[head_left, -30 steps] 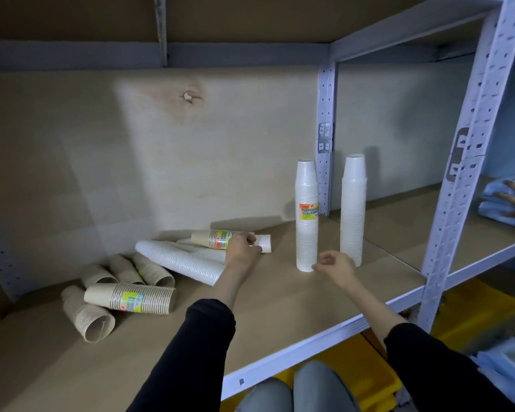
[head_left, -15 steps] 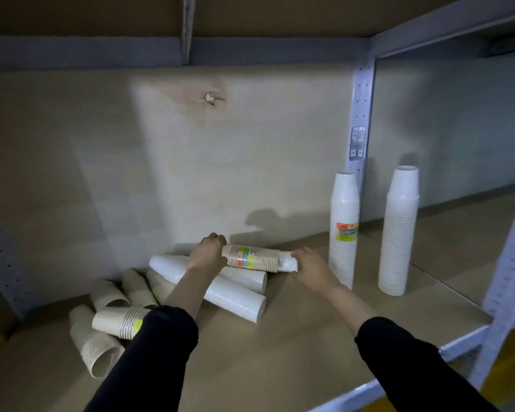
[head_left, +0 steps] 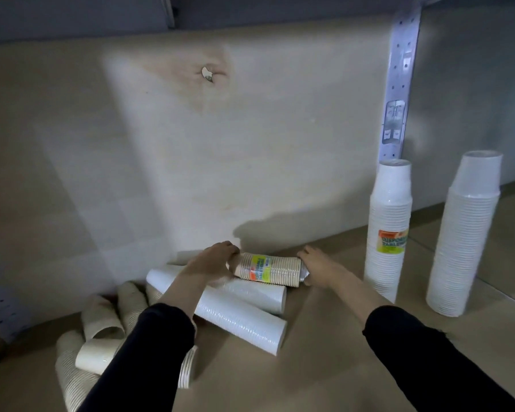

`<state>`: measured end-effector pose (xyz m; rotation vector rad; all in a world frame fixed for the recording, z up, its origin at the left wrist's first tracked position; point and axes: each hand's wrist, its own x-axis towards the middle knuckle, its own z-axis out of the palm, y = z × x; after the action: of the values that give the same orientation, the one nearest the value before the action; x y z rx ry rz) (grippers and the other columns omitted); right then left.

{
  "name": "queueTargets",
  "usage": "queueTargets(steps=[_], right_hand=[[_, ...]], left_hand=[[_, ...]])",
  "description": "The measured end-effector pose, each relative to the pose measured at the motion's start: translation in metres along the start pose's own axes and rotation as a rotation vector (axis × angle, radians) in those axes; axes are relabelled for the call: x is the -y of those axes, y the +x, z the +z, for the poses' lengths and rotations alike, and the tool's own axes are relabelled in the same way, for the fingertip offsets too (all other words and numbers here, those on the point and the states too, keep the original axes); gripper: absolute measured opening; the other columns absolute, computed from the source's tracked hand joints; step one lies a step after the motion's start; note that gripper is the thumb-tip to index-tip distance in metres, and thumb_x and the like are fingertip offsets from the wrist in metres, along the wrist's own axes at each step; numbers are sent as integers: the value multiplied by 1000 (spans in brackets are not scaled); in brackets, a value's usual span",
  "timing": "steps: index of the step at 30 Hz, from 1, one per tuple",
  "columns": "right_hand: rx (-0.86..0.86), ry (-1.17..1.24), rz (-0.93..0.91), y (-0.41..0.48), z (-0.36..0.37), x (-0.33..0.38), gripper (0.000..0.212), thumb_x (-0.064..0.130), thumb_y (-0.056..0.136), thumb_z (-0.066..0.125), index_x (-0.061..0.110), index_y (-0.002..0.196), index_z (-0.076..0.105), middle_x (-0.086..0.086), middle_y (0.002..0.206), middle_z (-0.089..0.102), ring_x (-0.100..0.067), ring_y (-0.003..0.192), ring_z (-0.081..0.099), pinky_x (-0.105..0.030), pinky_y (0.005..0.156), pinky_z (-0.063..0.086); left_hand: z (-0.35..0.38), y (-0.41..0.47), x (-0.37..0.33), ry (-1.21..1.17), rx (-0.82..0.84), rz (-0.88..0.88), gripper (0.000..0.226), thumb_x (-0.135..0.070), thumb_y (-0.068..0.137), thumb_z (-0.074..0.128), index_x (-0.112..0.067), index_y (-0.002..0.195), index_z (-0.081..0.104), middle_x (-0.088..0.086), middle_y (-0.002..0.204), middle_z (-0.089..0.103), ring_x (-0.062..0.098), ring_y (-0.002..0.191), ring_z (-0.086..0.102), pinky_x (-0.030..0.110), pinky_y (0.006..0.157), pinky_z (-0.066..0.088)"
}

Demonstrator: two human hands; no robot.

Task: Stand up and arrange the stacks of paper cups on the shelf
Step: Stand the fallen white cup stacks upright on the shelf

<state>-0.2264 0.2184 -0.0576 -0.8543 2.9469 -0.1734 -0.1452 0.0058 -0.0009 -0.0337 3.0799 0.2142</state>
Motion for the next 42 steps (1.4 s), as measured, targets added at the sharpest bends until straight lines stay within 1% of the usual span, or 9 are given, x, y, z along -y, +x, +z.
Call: queueTargets(steps=[6, 9, 11, 16, 20, 25, 33, 38, 42], right_hand=[[125, -112, 75, -3, -16, 4, 50, 16, 72, 73, 0, 115, 51, -15, 121, 52, -28, 111, 54, -30, 91, 44], [282, -176, 158, -2, -26, 13, 24, 18, 72, 74, 4, 83, 59, -9, 91, 58, -22, 81, 59, -25, 71, 45], [275, -149, 137, -2, -24, 18, 34, 23, 72, 74, 6, 99, 61, -11, 99, 60, -24, 90, 60, -26, 71, 43], [97, -59, 134, -8, -8, 21, 51, 25, 73, 71, 3, 117, 56, -14, 123, 58, -29, 110, 58, -30, 87, 49], [57, 54, 194, -17, -11, 12, 50, 22, 75, 70, 2, 118, 55, -13, 126, 54, -26, 106, 55, -29, 84, 45], [-41, 329, 323, -34, -11, -8, 55, 19, 74, 71, -1, 122, 52, -15, 126, 55, -28, 112, 57, -25, 74, 41], [-392, 892, 340, -35, -14, -2, 51, 9, 66, 77, -4, 111, 58, -19, 109, 65, -27, 88, 62, -27, 69, 42], [-568, 986, 398, -23, -10, -2, 53, 19, 66, 79, -2, 110, 58, -19, 109, 65, -33, 95, 64, -35, 78, 51], [-645, 1040, 427, -19, -2, -4, 57, 16, 68, 79, -4, 115, 54, -20, 111, 61, -35, 101, 61, -37, 83, 49]], left_hand=[[-20, -8, 12, -59, 17, -28, 54, -16, 69, 77, -14, 120, 59, 3, 120, 59, 19, 111, 54, 27, 94, 42], [-37, -19, 18, -166, 32, -59, 47, -11, 68, 78, -12, 113, 62, 1, 105, 59, 14, 89, 57, 8, 65, 47], [-46, -26, 19, -264, 22, -79, 44, -8, 68, 78, -11, 109, 63, -2, 96, 57, 10, 77, 57, 4, 50, 47], [-68, -36, 19, -366, -50, -122, 45, -27, 62, 79, -18, 102, 61, 2, 100, 61, 20, 96, 57, 27, 82, 46], [-87, -43, 12, -493, -168, -136, 71, -47, 35, 69, -6, 92, 62, 3, 83, 55, 19, 78, 49, 27, 68, 39], [-95, -34, 0, -583, -301, -155, 26, -22, 71, 78, -12, 78, 55, -3, 69, 48, 15, 67, 45, 18, 54, 34], [-88, -12, -34, -649, -452, -143, 27, -18, 75, 74, -9, 89, 53, 4, 91, 54, 13, 68, 48, 10, 47, 36], [-77, 6, -54, -696, -493, -153, 33, -20, 74, 74, -2, 98, 59, 6, 94, 54, 20, 84, 50, 19, 53, 37], [-63, 22, -67, -674, -471, -169, 41, -18, 73, 74, 3, 105, 60, 6, 93, 55, 21, 84, 51, 26, 69, 39]])
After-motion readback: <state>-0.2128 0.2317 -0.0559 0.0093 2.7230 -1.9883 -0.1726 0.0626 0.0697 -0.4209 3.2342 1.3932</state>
